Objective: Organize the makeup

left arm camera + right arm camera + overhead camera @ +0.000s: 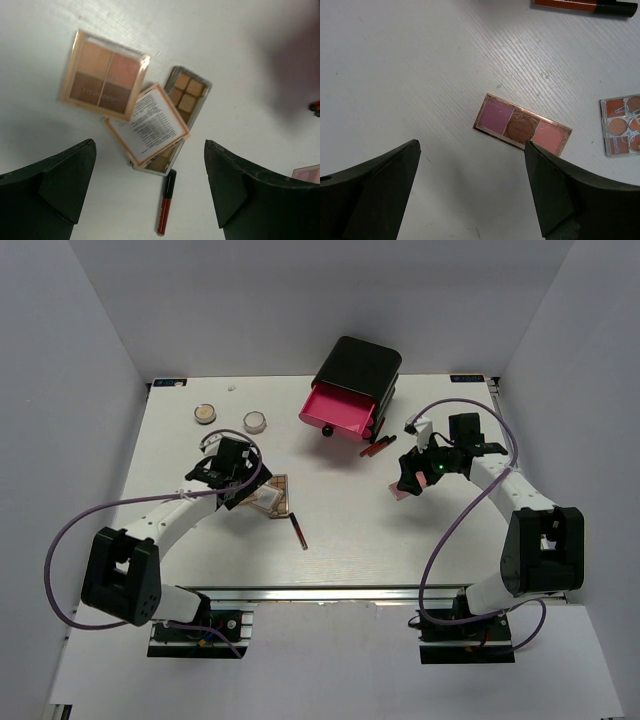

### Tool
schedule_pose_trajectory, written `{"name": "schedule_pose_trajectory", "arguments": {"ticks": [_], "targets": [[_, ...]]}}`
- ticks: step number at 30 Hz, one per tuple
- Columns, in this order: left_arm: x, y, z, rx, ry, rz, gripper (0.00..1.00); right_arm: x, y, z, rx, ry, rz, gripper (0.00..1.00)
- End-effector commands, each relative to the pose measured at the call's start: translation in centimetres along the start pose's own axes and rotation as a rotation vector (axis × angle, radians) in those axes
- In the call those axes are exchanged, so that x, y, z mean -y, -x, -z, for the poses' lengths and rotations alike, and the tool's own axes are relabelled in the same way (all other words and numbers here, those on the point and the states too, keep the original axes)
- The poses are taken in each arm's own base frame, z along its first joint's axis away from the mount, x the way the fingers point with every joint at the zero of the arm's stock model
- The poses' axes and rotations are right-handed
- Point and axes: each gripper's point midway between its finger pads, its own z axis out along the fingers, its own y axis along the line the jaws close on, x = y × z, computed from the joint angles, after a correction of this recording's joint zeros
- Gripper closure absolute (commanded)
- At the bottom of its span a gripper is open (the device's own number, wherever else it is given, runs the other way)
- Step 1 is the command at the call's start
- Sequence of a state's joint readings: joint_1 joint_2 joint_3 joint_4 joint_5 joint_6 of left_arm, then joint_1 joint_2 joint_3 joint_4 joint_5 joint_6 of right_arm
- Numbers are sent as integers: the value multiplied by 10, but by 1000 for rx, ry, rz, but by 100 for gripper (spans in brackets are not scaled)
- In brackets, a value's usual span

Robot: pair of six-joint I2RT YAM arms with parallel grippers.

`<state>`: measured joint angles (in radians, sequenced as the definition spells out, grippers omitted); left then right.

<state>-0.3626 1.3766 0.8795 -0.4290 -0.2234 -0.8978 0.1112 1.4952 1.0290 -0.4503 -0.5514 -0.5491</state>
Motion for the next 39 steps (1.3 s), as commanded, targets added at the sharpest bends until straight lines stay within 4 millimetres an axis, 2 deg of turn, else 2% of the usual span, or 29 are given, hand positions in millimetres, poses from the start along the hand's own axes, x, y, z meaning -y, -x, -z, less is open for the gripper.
{"name": "schedule_pose_trajectory", "arguments": {"ticks": [1,2,4,5,7,13,20,24,28,32,39], "targets": [[-9,-17,3,-67,41,93,2,-1,9,3,17,-7,-6,11],[-3,-16,2,-76,30,103,2,-1,8,3,15,-7,-6,11],[-3,-21,-6,-107,66,123,2,-2,7,4,14,-10,-5,11],[5,-20,-8,-123,55,127,2,-2,8,4,16,-13,-4,11],[1,-31,-18,-176,104,138,2,-3,9,5,18,-11,-2,11],[-1,-48,-34,-244,137,182,2,-4,9,7,26,-15,-9,11],[5,-43,-43,-229,140,191,2,-5,6,5,18,-11,-13,11],[1,-45,-47,-227,156,197,11,-5,9,5,24,-8,-17,11],[0,-46,-49,-227,168,196,9,-5,8,6,20,-8,-16,11],[12,-39,-47,-219,139,210,4,-7,5,5,15,0,-19,11],[22,-32,-43,-207,103,253,3,-8,3,5,16,3,-20,11]]}}
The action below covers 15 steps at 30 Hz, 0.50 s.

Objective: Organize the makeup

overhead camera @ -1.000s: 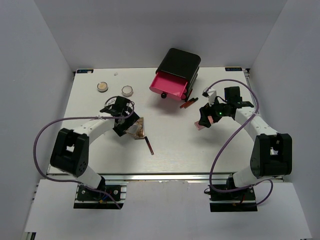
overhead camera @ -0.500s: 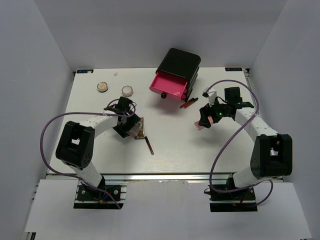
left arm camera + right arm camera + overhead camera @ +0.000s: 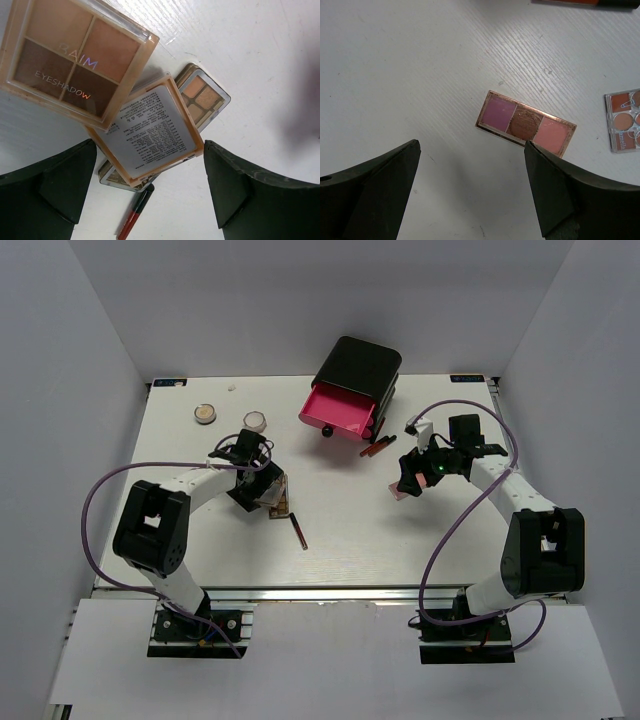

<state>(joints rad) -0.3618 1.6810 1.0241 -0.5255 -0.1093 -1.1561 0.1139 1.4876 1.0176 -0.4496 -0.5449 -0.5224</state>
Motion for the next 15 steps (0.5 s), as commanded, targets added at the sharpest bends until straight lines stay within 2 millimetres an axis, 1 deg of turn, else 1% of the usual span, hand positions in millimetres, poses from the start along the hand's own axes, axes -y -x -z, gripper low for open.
{"name": "schedule_pose_trajectory", "arguments": {"ticks": [1,3,9,10,15], "targets": [[18,7,11,14,-57,34,3,-6,6,5,22,7,8,11],[15,4,5,1,-39,36,3,-7,6,5,22,9,5,11],[15,-2,-7,-28,-24,57,2,-7,6,5,22,10,9,11],[18,-1,-6,-28,-21,63,2,-6,6,5,23,8,9,11],[16,-2,-10,-41,8,61,2,-8,4,4,21,14,7,11]]}}
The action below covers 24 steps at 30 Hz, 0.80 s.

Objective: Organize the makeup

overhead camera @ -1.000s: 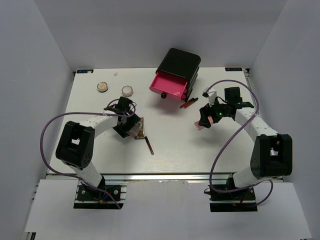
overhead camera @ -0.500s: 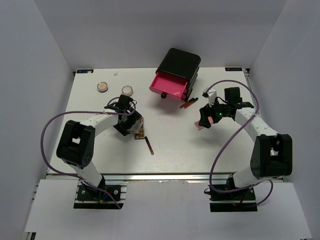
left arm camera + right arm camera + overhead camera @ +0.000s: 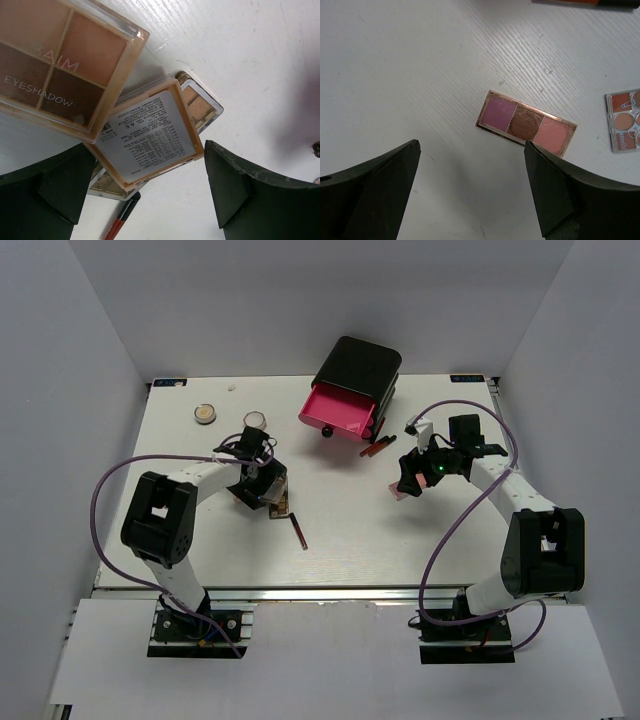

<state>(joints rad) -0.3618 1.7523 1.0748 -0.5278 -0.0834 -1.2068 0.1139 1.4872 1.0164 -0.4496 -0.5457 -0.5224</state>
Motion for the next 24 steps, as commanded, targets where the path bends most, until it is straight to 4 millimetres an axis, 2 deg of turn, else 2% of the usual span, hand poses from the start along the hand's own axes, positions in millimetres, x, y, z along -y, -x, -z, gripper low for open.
{"name": "schedule_pose_trajectory", "arguments": {"ticks": [1,4,7,8,9,12,14,16,18,21,22,24], "targets": [[6,0,2,-10,-2,13,2,-8,5,5,23,13,8,11],[9,2,7,-2,-20,10,9,-8,5,5,24,12,9,11],[13,3,13,2,-46,-14,26,-8,6,6,26,11,13,11],[18,3,19,-2,-73,-22,31,-8,6,6,25,11,12,11],[20,3,22,-6,-86,-34,41,-8,6,6,27,12,13,11],[31,3,41,-2,-152,-84,56,-9,8,7,29,11,14,11],[35,6,55,18,-188,-114,58,-9,8,7,31,12,14,11],[35,7,62,32,-204,-153,57,-10,9,8,33,14,13,11],[40,7,72,33,-249,-198,50,-10,9,8,34,13,11,11],[51,9,80,71,-315,-289,34,-11,7,8,34,17,6,11],[52,4,80,55,-322,-325,22,-12,7,8,34,19,3,11],[50,7,74,77,-279,-377,17,-13,6,7,32,23,-1,11]]}}
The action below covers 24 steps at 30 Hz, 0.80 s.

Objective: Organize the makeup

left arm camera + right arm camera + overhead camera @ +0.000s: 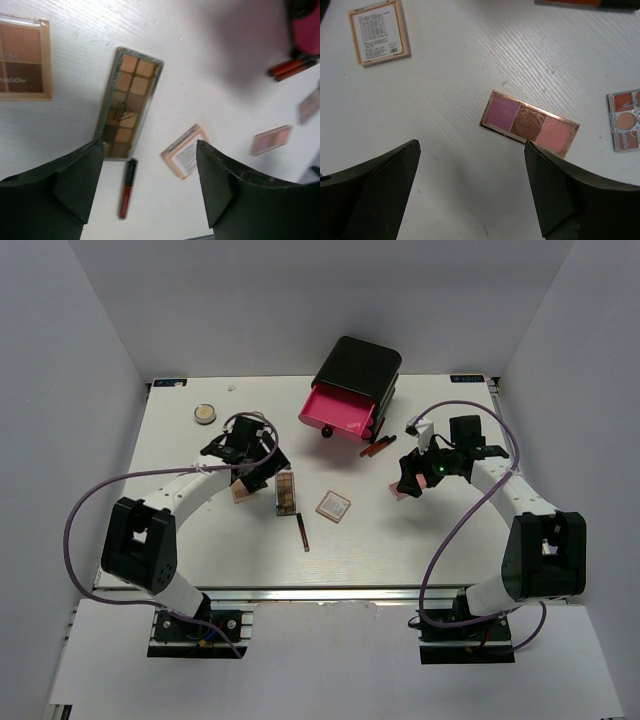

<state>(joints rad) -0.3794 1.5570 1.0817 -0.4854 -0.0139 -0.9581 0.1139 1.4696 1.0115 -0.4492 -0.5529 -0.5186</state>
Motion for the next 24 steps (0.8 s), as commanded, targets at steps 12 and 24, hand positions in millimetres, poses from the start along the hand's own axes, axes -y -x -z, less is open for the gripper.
{"name": "schedule_pose_trajectory", "arguments": {"ticks": [12,24], "targets": [[-20,-12,-50,-95,250,-501,9,-10,3,5,22,14,-2,11],[-41,-41,-77,-150,325,-602,28,-8,1,3,15,11,-7,11]]}}
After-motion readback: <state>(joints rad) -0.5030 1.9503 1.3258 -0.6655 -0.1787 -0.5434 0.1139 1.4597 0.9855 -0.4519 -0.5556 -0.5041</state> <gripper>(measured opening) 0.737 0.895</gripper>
